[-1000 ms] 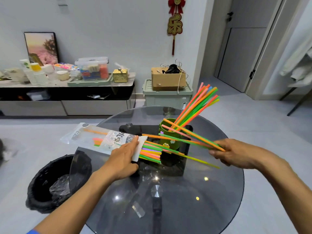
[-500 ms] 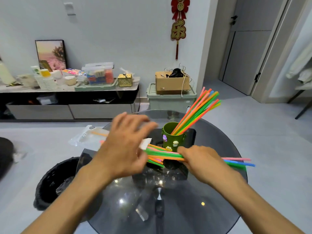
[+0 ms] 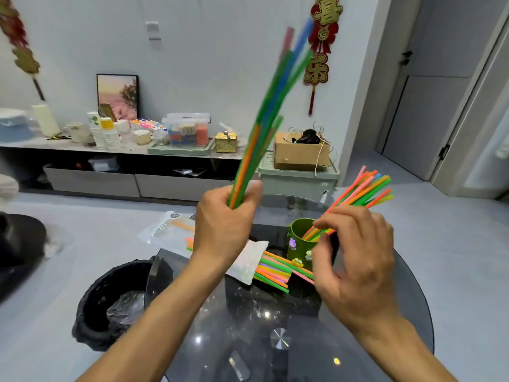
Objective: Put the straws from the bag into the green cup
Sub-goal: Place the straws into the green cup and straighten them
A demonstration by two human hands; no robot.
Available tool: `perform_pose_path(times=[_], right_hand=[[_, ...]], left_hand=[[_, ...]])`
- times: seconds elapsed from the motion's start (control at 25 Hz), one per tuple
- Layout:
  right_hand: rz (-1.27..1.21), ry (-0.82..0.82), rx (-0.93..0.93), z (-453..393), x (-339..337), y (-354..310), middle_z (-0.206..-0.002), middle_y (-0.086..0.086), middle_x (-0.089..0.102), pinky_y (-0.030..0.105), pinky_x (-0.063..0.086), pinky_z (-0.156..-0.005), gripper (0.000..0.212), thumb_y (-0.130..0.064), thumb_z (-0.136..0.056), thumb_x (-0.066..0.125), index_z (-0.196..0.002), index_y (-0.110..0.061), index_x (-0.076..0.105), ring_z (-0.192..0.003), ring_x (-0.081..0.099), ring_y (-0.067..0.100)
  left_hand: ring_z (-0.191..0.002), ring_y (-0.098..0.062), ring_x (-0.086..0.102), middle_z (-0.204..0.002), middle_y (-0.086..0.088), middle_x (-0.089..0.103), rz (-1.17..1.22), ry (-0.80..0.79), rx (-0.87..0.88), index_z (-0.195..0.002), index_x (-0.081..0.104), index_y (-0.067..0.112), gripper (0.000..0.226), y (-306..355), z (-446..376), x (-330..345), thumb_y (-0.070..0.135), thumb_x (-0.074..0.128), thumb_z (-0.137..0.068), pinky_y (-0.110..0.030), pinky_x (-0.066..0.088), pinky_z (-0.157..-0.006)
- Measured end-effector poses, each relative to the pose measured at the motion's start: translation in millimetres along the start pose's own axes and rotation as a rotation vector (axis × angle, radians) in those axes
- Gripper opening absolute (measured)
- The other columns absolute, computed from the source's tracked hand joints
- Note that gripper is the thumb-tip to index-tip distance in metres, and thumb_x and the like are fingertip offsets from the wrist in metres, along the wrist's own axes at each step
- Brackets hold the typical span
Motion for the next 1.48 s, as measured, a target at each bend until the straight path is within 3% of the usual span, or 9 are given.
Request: perform_pose_path(times=[0.08, 0.28, 0.52, 0.64, 0.76, 0.88, 1.04, 1.2, 1.48], right_hand=[[-0.099, -0.057, 0.139, 3, 12, 11, -0.084, 0.002, 0.060, 0.043, 0.041, -0.068, 0.016, 0.000, -0.074, 0.053, -0.083, -0.010, 0.061, -0.078, 0.053, 0.026], [-0.315, -0.185, 0.368, 24, 47, 22, -0.084, -0.008, 0.056, 0.030, 0.044, -0.068, 0.029, 0.004, -0.067, 0.047, -0.086, -0.016, 0.057, -0.079, 0.053, 0.013], [-0.493, -0.201, 0.584, 25, 53, 36, -0.080, -0.006, 0.062, 0.022, 0.040, -0.060, 0.039, 0.014, -0.074, 0.049, -0.081, -0.023, 0.058, -0.070, 0.054, 0.013], [-0.779, -0.191, 0.707, 26, 54, 38, -0.090, -0.004, 0.067, 0.025, 0.048, -0.071, 0.022, -0.010, -0.076, 0.060, -0.092, -0.026, 0.062, -0.080, 0.061, 0.013], [-1.043, -0.317, 0.682, 15, 59, 28, -0.115, 0.001, 0.068, 0.034, 0.052, -0.092, 0.051, -0.033, -0.073, 0.072, -0.121, -0.024, 0.058, -0.109, 0.065, 0.017], [-1.010, -0.436, 0.757, 21, 70, 21, -0.107, 0.002, 0.073, 0.034, 0.056, -0.087, 0.050, -0.027, -0.068, 0.084, -0.113, -0.029, 0.062, -0.100, 0.069, 0.021], [-1.096, -0.303, 0.828, 20, 68, 27, -0.082, -0.003, 0.071, 0.025, 0.055, -0.075, 0.023, 0.001, -0.078, 0.077, -0.094, -0.011, 0.064, -0.076, 0.066, 0.010], [-0.965, -0.387, 0.944, 45, 88, 29, -0.075, -0.004, 0.073, 0.022, 0.052, -0.074, 0.014, -0.002, -0.087, 0.068, -0.085, -0.016, 0.069, -0.072, 0.067, 0.005], [-0.674, -0.581, 0.720, 44, 88, 42, -0.080, 0.004, 0.076, 0.040, 0.057, -0.072, 0.018, -0.029, -0.093, 0.060, -0.083, -0.017, 0.069, -0.074, 0.071, 0.019]], left_hand=[[-0.050, -0.025, 0.033, -0.052, -0.010, 0.033, 0.330, 0.013, -0.035, -0.053, 0.044, 0.008, 0.049, 4, -8, 2, 0.033, 0.070, -0.086, -0.039, 0.034, -0.050], [-0.051, -0.019, 0.047, -0.050, -0.007, 0.047, 0.275, -0.088, -0.220, -0.054, 0.054, 0.010, 0.031, -50, 19, 40, 0.012, 0.078, -0.074, -0.033, 0.043, -0.057], [-0.038, -0.018, 0.050, -0.044, -0.001, 0.050, 0.427, -0.111, -0.117, -0.070, 0.058, 0.012, 0.029, -20, 15, 41, 0.036, 0.068, -0.083, -0.025, 0.046, -0.043], [-0.043, -0.017, 0.047, -0.048, -0.003, 0.052, 0.356, -0.086, -0.109, -0.065, 0.064, 0.009, 0.036, -27, 22, 45, 0.042, 0.073, -0.077, -0.031, 0.043, -0.046], [-0.053, -0.010, 0.055, -0.054, -0.004, 0.064, 0.319, -0.211, -0.056, -0.059, 0.065, 0.008, 0.026, -29, 28, 58, 0.019, 0.080, -0.076, -0.028, 0.047, -0.053], [-0.070, -0.002, 0.065, -0.074, 0.004, 0.074, 0.199, -0.422, -0.085, -0.077, 0.070, 0.017, 0.014, -44, 55, 84, 0.023, 0.069, -0.064, -0.032, 0.058, -0.066], [-0.081, 0.003, 0.070, -0.083, 0.013, 0.076, 0.173, -0.362, -0.095, -0.096, 0.071, 0.023, 0.028, -52, 60, 92, 0.015, 0.067, -0.070, -0.019, 0.055, -0.071], [-0.092, 0.005, 0.069, -0.092, 0.021, 0.075, 0.185, -0.419, -0.174, -0.113, 0.066, 0.021, 0.043, -67, 70, 96, -0.004, 0.068, -0.079, -0.010, 0.051, -0.076], [-0.056, -0.002, 0.062, -0.058, 0.009, 0.068, 0.146, -0.464, -0.329, -0.072, 0.068, 0.016, 0.013, -87, 75, 99, 0.005, 0.074, -0.075, -0.018, 0.046, -0.055]])
Point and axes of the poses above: each hand's wrist, its own z-axis away from the middle knuckle, its own x-axis out of the palm, y = z × x, the point moved 7 cm from there along -z, towards the middle knuckle
